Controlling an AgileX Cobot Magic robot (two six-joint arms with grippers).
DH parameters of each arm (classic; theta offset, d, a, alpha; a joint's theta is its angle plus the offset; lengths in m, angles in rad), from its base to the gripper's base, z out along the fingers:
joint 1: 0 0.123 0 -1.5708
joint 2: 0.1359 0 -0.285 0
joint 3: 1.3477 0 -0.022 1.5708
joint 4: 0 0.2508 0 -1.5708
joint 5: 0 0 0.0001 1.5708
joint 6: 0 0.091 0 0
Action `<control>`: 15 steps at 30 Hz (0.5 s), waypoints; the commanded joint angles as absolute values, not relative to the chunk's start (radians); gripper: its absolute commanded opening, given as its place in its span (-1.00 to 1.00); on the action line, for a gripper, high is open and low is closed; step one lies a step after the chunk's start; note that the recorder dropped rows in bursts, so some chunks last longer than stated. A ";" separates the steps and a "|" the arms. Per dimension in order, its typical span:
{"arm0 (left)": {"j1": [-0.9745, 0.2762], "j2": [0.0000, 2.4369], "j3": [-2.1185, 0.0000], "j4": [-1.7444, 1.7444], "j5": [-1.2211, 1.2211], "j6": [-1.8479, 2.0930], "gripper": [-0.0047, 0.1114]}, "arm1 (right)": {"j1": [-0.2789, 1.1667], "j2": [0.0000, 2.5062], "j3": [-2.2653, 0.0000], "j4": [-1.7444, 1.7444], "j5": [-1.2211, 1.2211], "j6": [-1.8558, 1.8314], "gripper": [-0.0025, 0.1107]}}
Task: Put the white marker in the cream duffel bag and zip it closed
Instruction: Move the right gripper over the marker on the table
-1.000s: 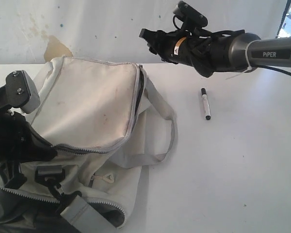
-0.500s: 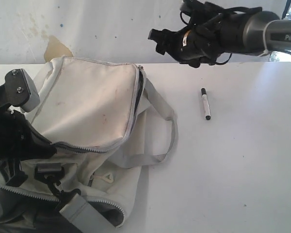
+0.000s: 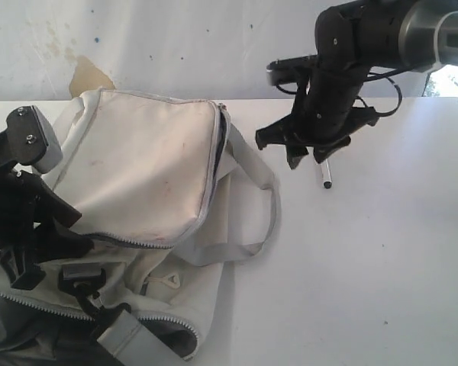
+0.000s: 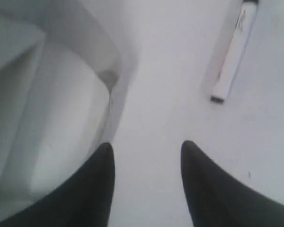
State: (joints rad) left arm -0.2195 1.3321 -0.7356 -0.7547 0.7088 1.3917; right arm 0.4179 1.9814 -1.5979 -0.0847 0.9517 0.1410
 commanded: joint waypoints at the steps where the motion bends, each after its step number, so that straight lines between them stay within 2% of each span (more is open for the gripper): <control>1: -0.221 1.327 -0.730 -0.791 0.695 1.383 0.14 | 0.408 1.971 -1.604 -0.063 1.151 0.074 -0.26; 3: -0.221 1.327 -0.730 -0.840 0.689 1.383 0.19 | 0.395 1.969 -1.604 -0.034 1.221 0.042 -0.35; 8: -0.221 1.327 -0.762 -0.882 0.737 1.298 0.30 | 0.356 1.953 -1.600 0.007 1.221 0.025 -0.58; 15: -0.223 1.327 -0.831 -0.894 0.889 1.281 0.32 | 0.315 1.883 -1.561 0.015 1.221 0.030 -0.83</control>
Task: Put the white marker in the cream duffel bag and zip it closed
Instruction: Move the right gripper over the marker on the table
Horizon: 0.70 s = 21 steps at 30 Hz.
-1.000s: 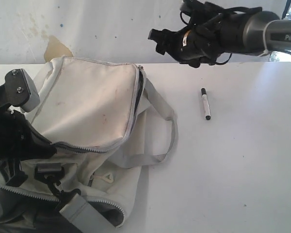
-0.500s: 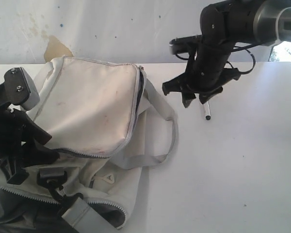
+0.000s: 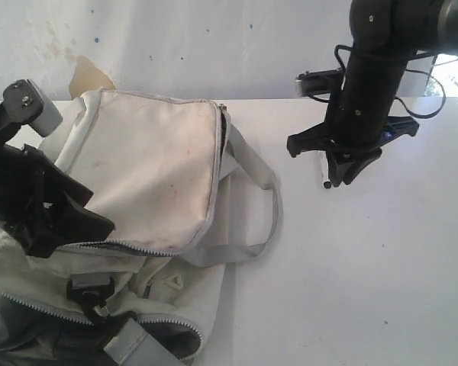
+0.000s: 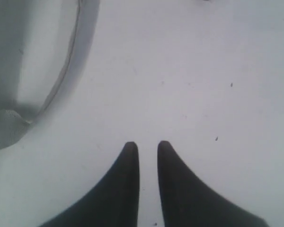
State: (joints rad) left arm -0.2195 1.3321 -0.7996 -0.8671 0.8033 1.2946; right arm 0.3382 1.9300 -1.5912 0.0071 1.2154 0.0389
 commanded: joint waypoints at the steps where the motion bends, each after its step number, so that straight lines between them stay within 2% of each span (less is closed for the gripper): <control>1: -0.225 1.327 -0.833 -0.898 0.906 1.287 0.32 | 0.309 1.871 -1.546 0.015 1.221 0.030 -0.84; 6: -0.315 1.327 -0.833 -0.843 0.901 1.312 0.32 | 0.286 1.804 -1.451 0.023 1.221 0.030 -0.86; 16: -0.496 1.361 -0.829 -0.800 0.699 1.391 0.32 | 0.277 1.693 -1.298 0.028 1.147 0.030 -0.86; 21: -0.513 1.408 -0.779 -0.801 0.572 1.455 0.30 | 0.257 1.649 -1.243 0.023 1.099 0.030 -0.86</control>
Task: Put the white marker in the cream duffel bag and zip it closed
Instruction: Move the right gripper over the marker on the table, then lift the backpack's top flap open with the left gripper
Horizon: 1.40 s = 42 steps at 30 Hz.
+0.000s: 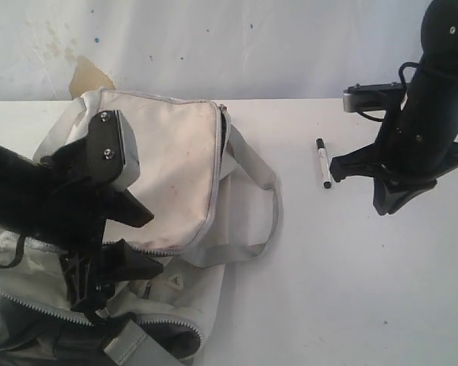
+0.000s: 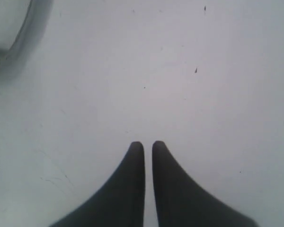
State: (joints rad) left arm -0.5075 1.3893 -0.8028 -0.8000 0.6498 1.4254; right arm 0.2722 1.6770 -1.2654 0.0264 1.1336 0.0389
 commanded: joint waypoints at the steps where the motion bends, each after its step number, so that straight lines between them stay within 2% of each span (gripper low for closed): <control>1: -0.513 1.416 -0.776 -0.801 0.554 1.455 0.29 | 0.254 1.645 -1.238 0.023 1.091 0.030 -0.86; 5: -0.513 1.452 -0.776 -0.820 0.551 1.455 0.20 | 0.254 1.636 -1.232 0.023 1.079 0.030 -0.86; 8: -0.513 1.456 -0.776 -0.861 0.575 1.459 -0.01 | 0.254 1.636 -1.232 0.023 1.077 0.030 -0.86; 10: -0.513 1.454 -0.776 -0.896 0.580 1.459 -0.23 | 0.254 1.636 -1.232 0.023 1.072 0.030 -0.86; 14: -0.513 1.454 -0.776 -0.942 0.595 1.465 -0.92 | 0.254 1.636 -1.232 0.023 1.066 0.030 -0.86; 30: -0.494 1.436 -0.843 -0.992 0.417 1.081 -0.92 | 0.254 1.636 -1.232 0.023 1.035 0.030 -0.86; 42: -0.265 1.319 -0.843 -0.993 0.426 0.910 -0.92 | 0.254 1.636 -1.232 0.023 1.022 0.030 -0.86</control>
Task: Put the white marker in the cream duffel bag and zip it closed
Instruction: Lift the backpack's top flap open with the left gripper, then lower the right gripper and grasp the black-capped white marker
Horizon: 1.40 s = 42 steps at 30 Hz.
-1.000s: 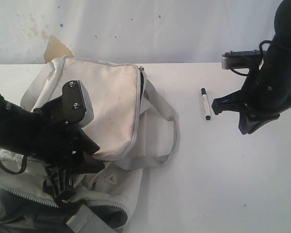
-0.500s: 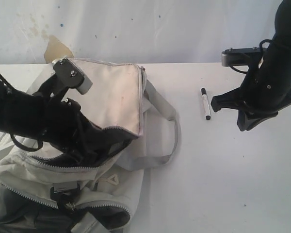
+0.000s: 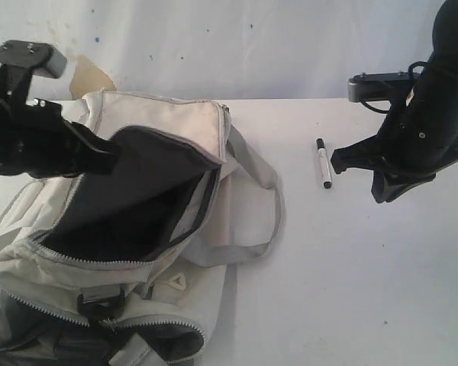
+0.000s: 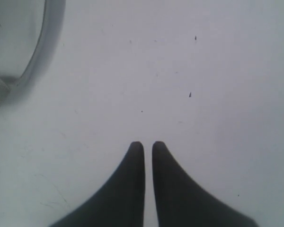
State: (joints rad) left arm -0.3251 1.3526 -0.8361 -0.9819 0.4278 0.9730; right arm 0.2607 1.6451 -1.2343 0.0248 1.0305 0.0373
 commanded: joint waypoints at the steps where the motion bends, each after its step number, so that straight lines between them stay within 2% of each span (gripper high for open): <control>1: -0.248 1.313 -0.843 -0.993 0.426 0.889 -0.92 | 0.254 1.636 -1.232 0.023 1.022 0.030 -0.86; 17: 0.034 1.244 -0.798 -0.987 0.389 0.736 -0.92 | 0.254 1.636 -1.232 0.025 1.006 0.030 -0.86; 26: 0.050 1.246 -0.798 -0.967 0.310 1.092 -0.92 | 0.254 1.636 -1.232 0.027 0.988 0.030 -0.86; 42: 0.051 1.246 -0.798 -0.963 0.306 1.074 -0.92 | 0.254 1.646 -1.232 0.027 0.883 0.136 -0.83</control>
